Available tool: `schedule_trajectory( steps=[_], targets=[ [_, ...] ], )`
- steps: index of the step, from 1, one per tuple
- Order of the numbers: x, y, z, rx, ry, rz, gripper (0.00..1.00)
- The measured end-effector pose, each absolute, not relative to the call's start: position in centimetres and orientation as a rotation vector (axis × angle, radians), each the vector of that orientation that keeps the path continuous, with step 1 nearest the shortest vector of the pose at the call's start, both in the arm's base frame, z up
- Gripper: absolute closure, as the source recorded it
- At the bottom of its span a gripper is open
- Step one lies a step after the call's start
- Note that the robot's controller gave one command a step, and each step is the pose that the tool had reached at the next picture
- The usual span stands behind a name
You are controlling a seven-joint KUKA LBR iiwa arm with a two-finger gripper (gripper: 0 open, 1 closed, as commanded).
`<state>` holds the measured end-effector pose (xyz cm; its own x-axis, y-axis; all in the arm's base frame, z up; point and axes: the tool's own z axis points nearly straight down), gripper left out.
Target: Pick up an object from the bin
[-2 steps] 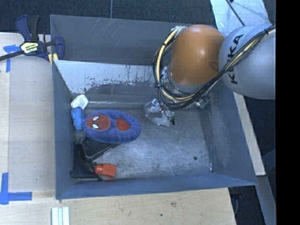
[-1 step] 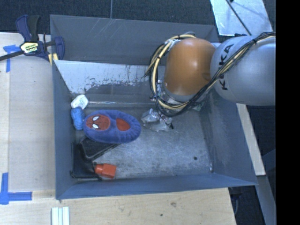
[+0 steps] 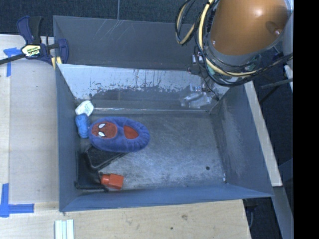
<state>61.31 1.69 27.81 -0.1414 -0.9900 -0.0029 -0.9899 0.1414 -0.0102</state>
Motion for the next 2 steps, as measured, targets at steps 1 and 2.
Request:
schedule_trajectory(
  steps=[1, 2],
  targets=[
    [59.4, 3.5, 11.3, -2.131, 2.313, 0.010, 1.00],
    [61.0, 2.2, 21.5, -2.250, 2.181, -0.010, 1.00]
  ],
)
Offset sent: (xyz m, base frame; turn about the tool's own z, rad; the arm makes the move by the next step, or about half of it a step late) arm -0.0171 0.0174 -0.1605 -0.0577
